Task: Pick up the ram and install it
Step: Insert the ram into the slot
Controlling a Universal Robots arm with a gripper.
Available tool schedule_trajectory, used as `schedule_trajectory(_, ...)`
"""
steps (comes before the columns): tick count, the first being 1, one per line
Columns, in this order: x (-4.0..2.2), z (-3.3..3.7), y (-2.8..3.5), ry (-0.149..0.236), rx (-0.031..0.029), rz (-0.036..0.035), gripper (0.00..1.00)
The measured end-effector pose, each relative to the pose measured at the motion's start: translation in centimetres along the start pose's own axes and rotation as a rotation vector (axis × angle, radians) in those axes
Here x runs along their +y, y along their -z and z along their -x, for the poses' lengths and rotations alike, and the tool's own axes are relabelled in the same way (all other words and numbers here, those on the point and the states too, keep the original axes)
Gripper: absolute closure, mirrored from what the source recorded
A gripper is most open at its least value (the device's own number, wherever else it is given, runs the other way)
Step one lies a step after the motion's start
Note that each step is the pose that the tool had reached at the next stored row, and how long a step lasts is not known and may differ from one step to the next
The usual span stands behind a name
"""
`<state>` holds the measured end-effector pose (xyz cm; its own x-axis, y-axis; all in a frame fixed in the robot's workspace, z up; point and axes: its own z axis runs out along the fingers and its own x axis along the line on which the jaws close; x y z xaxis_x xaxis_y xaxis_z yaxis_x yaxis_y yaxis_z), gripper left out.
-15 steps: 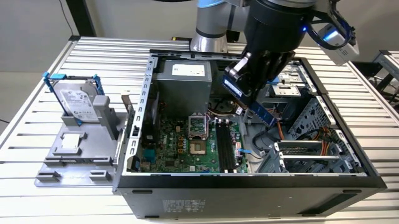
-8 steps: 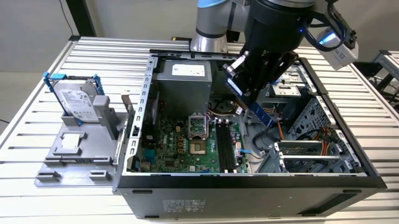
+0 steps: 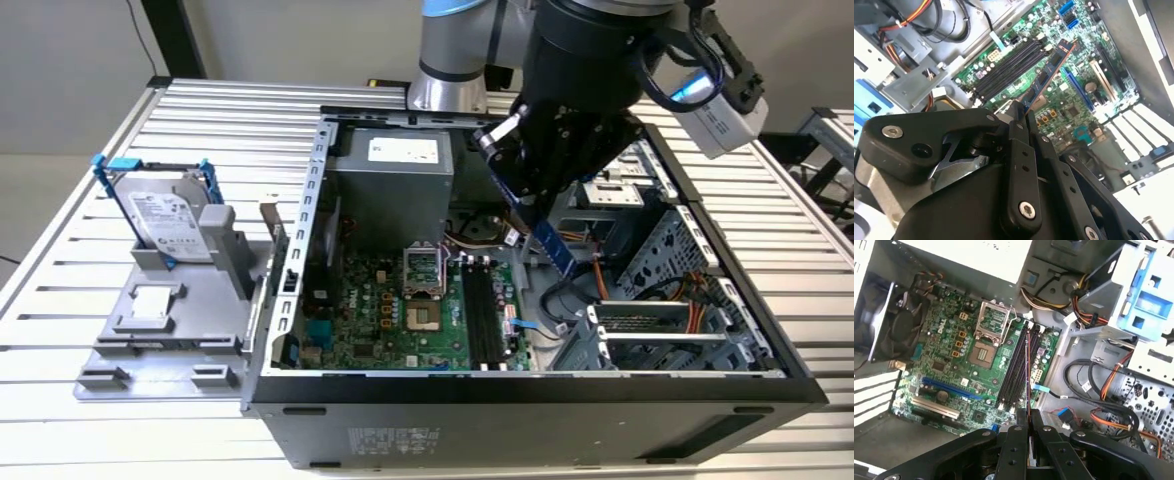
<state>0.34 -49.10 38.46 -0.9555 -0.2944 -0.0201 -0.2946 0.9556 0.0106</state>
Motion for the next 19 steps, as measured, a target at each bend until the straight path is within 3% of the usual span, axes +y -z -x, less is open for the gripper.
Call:
schedule_trajectory(10, 0.1, 0.03, 0.0, -0.094, -0.001, -0.0019, 1.0)
schedule_trajectory(15, 0.42, 0.11, -1.05, -0.122, -0.0013, -0.0025, 1.0)
schedule_trajectory(19, 0.48, 0.13, -1.22, -0.128, -0.0013, -0.0028, 1.0)
